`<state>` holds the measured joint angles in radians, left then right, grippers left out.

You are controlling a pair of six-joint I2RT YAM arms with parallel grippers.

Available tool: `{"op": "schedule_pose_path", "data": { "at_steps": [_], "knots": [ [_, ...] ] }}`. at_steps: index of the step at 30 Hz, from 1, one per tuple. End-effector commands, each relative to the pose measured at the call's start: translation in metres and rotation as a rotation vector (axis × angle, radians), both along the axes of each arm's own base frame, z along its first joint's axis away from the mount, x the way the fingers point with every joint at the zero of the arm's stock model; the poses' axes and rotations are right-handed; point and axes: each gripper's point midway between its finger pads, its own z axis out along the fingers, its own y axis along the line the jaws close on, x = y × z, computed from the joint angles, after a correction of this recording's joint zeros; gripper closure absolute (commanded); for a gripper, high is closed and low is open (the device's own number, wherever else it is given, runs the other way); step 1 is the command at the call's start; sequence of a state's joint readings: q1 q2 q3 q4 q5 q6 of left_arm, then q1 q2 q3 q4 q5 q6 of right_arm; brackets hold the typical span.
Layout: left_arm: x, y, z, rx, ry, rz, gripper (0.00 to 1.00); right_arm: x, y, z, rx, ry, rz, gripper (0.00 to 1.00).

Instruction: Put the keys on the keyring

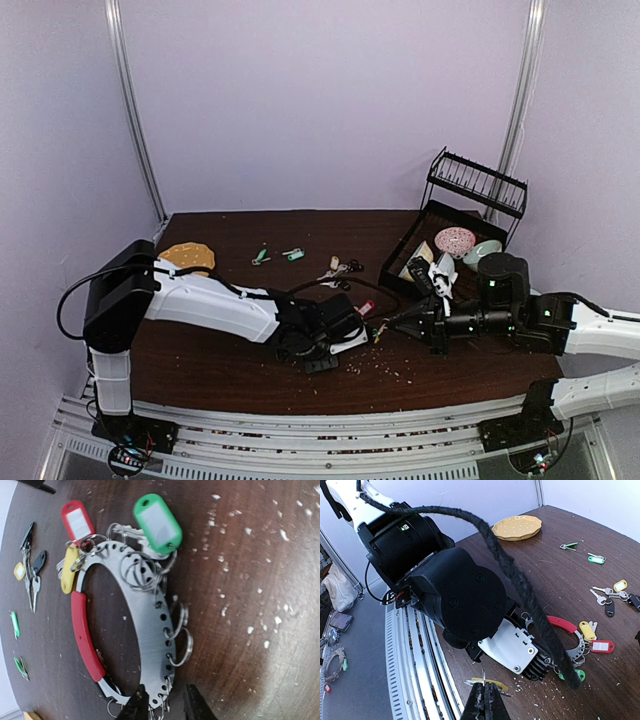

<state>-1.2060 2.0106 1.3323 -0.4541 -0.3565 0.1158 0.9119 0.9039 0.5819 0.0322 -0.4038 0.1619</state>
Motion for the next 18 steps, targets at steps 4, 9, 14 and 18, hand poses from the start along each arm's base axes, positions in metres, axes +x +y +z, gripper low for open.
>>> {"op": "schedule_pose_path", "data": {
  "at_steps": [4,9,14,18],
  "knots": [
    [-0.006,-0.011,0.051,-0.237,-0.031,-0.063,0.53,0.001,-0.001,0.005,0.023,-0.008,-0.009,1.0],
    [-0.047,0.01,0.096,-0.551,-0.079,-0.285,0.44,0.0,-0.001,0.002,0.024,-0.003,-0.004,1.0],
    [-0.053,0.017,0.076,-0.55,-0.106,-0.342,0.52,-0.001,-0.001,0.003,0.047,-0.008,-0.003,1.0],
    [-0.037,0.012,0.05,-0.505,-0.115,-0.311,0.64,-0.001,-0.002,-0.001,0.029,-0.001,-0.005,1.0]
  ]
}}
